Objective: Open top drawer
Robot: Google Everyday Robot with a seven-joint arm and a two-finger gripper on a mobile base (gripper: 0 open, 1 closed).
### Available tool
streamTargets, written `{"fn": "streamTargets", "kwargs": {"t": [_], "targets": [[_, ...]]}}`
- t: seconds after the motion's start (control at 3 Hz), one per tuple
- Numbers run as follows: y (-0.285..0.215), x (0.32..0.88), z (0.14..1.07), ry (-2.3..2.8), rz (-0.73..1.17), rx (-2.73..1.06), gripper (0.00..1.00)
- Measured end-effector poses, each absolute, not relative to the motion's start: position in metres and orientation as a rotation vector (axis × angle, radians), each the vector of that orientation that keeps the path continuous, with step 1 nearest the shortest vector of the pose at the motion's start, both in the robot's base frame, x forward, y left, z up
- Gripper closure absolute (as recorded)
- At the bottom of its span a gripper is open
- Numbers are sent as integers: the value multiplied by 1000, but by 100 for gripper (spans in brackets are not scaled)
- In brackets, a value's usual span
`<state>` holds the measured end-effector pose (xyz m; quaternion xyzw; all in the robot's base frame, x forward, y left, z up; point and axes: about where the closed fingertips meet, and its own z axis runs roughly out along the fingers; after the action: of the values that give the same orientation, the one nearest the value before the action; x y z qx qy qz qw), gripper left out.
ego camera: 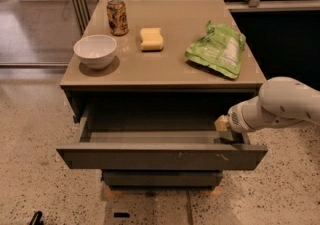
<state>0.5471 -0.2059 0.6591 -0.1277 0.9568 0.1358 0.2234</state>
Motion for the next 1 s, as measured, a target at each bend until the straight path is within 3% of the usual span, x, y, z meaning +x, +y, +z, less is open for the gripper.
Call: {"fn": "streamTargets", "kwargs": {"t": [0.33, 1.0], "targets": [[-208, 524, 631, 2673, 491, -290, 100], [-210, 495, 625, 2653, 549, -215, 100]]}}
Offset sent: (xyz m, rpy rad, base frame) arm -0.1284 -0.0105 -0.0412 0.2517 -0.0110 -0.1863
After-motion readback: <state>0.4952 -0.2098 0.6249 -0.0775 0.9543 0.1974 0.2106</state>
